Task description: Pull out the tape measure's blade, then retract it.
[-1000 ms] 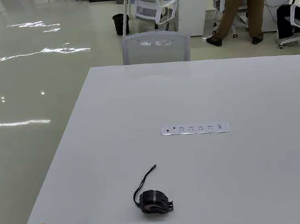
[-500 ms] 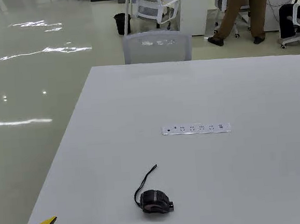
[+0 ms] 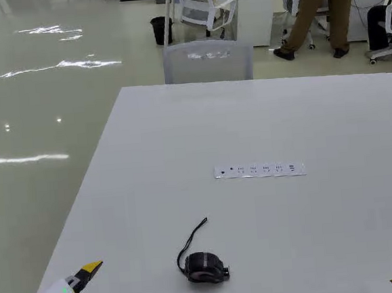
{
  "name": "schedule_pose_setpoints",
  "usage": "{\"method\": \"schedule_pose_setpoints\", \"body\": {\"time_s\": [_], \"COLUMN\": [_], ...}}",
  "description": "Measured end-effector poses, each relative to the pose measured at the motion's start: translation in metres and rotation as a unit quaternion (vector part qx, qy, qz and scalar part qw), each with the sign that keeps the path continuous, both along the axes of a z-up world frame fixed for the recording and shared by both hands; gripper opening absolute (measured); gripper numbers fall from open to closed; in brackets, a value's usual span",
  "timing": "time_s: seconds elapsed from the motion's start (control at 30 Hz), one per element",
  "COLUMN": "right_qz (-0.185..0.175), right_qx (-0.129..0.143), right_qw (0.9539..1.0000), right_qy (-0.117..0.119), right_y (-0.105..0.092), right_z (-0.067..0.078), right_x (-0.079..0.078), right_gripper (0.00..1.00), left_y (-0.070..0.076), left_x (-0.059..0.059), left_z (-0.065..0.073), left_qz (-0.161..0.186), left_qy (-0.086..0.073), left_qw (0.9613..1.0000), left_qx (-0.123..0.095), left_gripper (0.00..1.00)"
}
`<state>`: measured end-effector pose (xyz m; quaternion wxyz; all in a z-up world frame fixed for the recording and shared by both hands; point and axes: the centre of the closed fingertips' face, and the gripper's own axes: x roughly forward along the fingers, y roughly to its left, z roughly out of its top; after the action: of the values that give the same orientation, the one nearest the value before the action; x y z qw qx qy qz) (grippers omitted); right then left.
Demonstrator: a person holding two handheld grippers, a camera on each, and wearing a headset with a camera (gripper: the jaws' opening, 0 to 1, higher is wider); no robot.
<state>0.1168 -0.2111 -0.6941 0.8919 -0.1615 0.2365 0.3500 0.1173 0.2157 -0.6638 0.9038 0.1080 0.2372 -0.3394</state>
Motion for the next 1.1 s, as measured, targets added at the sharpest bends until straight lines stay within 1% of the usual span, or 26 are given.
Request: {"method": "schedule_pose_setpoints", "body": {"time_s": [0.03, 0.1, 0.23, 0.27, 0.37, 0.43, 0.5, 0.57, 0.6, 0.67, 0.73, 0.77, 0.83, 0.87, 0.9, 0.93, 0.97, 1.0, 1.03, 1.1], "right_qz": [0.005, 0.015, 0.034, 0.039, 0.053, 0.067, 0.078, 0.09, 0.097, 0.107, 0.12, 0.129, 0.142, 0.151, 0.159, 0.165, 0.168, 0.172, 0.178, 0.186], "right_qx": [0.0, -0.003, -0.004, -0.004, -0.006, -0.011, -0.014, -0.017, -0.019, -0.02, -0.023, -0.025, -0.03, -0.033, -0.035, -0.036, -0.036, -0.035, -0.035, -0.036], "right_qw": [1.0, 0.9999, 0.9994, 0.9992, 0.9985, 0.9976, 0.9967, 0.9955, 0.9948, 0.9939, 0.9923, 0.9912, 0.9892, 0.9877, 0.9865, 0.9854, 0.9849, 0.9843, 0.9833, 0.9816], "right_qy": [0.003, 0.005, 0.009, 0.01, 0.013, 0.015, 0.018, 0.022, 0.022, 0.022, 0.021, 0.021, 0.021, 0.02, 0.02, 0.02, 0.018, 0.019, 0.019, 0.018], "right_y": [0.005, 0.012, 0.028, 0.032, 0.044, 0.053, 0.06, 0.068, 0.074, 0.083, 0.094, 0.102, 0.111, 0.118, 0.123, 0.129, 0.133, 0.137, 0.143, 0.15], "right_z": [-0.001, -0.002, -0.004, -0.004, -0.006, -0.008, -0.009, -0.009, -0.009, -0.009, -0.009, -0.009, -0.01, -0.01, -0.01, -0.009, -0.008, -0.007, -0.006, -0.007], "right_x": [0.002, 0.005, 0.011, 0.013, 0.017, 0.019, 0.022, 0.026, 0.028, 0.031, 0.036, 0.039, 0.042, 0.044, 0.046, 0.048, 0.049, 0.051, 0.052, 0.056], "right_gripper": [0.93, 0.92, 0.92, 0.92, 0.91, 0.9, 0.89, 0.87, 0.87, 0.87, 0.86, 0.86, 0.85, 0.85, 0.84, 0.84, 0.84, 0.83, 0.83, 0.82], "left_y": [-0.005, -0.013, -0.029, -0.033, -0.039, -0.044, -0.049, -0.056, -0.059, -0.064, -0.07, -0.074, -0.076, -0.079, -0.081, -0.086, -0.089, -0.091, -0.093, -0.097], "left_x": [0.003, 0.006, 0.013, 0.016, 0.021, 0.027, 0.031, 0.035, 0.039, 0.043, 0.049, 0.051, 0.054, 0.058, 0.059, 0.059, 0.059, 0.061, 0.064, 0.068], "left_z": [-0.002, -0.004, -0.011, -0.013, -0.02, -0.022, -0.023, -0.025, -0.026, -0.027, -0.029, -0.031, -0.037, -0.037, -0.039, -0.04, -0.041, -0.042, -0.042, -0.042], "left_qz": [-0.012, -0.031, -0.073, -0.082, -0.104, -0.119, -0.13, -0.148, -0.157, -0.17, -0.188, -0.199, -0.218, -0.233, -0.239, -0.244, -0.249, -0.256, -0.264, -0.268], "left_qy": [0.002, 0.007, 0.019, 0.02, 0.03, 0.034, 0.034, 0.036, 0.035, 0.036, 0.036, 0.039, 0.045, 0.033, 0.037, 0.051, 0.056, 0.057, 0.053, 0.052], "left_qw": [0.9999, 0.9994, 0.9967, 0.9957, 0.993, 0.9908, 0.9889, 0.9857, 0.9837, 0.9808, 0.9766, 0.9735, 0.9668, 0.9614, 0.9587, 0.9567, 0.9546, 0.9518, 0.9484, 0.9468], "left_qx": [0.005, 0.015, 0.032, 0.038, 0.047, 0.055, 0.062, 0.072, 0.08, 0.088, 0.099, 0.107, 0.125, 0.143, 0.149, 0.151, 0.154, 0.159, 0.167, 0.17], "left_gripper": [0.94, 0.94, 0.93, 0.93, 0.9, 0.88, 0.88, 0.88, 0.88, 0.87, 0.86, 0.86, 0.81, 0.77, 0.76, 0.78, 0.79, 0.79, 0.78, 0.78]}}
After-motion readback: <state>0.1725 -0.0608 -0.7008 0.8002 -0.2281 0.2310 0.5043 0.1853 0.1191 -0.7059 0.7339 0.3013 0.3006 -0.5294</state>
